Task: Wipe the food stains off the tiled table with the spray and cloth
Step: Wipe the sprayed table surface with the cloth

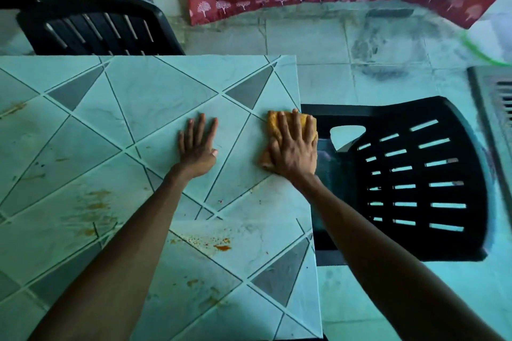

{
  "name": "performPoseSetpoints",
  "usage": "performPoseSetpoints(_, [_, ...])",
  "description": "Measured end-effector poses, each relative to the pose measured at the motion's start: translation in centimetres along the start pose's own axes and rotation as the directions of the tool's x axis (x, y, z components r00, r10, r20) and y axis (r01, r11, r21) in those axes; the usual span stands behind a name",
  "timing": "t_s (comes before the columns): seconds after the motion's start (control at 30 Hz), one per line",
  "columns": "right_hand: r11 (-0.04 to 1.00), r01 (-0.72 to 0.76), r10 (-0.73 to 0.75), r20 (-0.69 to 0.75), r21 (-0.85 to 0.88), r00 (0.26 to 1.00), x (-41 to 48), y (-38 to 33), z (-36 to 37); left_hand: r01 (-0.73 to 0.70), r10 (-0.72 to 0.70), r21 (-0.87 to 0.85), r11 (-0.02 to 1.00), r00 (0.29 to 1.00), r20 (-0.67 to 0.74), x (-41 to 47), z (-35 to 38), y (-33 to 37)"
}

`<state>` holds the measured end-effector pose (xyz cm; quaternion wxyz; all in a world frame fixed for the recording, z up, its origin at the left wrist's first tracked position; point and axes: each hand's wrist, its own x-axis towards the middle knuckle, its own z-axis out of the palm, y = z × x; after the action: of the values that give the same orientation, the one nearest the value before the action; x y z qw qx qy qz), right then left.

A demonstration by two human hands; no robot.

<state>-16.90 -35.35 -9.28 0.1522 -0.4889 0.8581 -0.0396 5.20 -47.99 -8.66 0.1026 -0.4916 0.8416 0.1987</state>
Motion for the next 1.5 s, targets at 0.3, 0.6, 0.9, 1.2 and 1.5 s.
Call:
performPoseSetpoints(0.3, [0.955,0.292,-0.292,0.008,-0.059,0.956,-13.6,-1.2,1.6,-0.019,0.018,-0.018,1.0,0.999,-0.049,-0.2,0.1,-0.3])
performPoseSetpoints(0.6, [0.999,0.024,-0.025,-0.016,-0.043,1.0,-3.4,-5.0,0.8,-0.121,0.125,0.042,0.992,0.985,-0.121,-0.5,0.4,-1.8])
performPoseSetpoints(0.9, [0.949,0.308,-0.308,0.011,-0.064,0.951,-13.2,-7.0,2.6,-0.233,0.24,0.057,0.971,0.933,-0.269,-3.0,-1.9,-7.4])
performPoseSetpoints(1.2, [0.983,0.022,-0.013,0.053,-0.181,0.999,-4.9,-4.9,2.0,-0.169,0.177,0.053,0.984,0.94,-0.291,-7.2,-1.3,-11.9])
performPoseSetpoints(1.5, [0.911,0.405,-0.404,0.034,-0.079,0.914,-9.5,-13.7,3.6,-0.133,0.133,0.023,0.991,0.934,-0.332,-8.7,-2.1,-14.6])
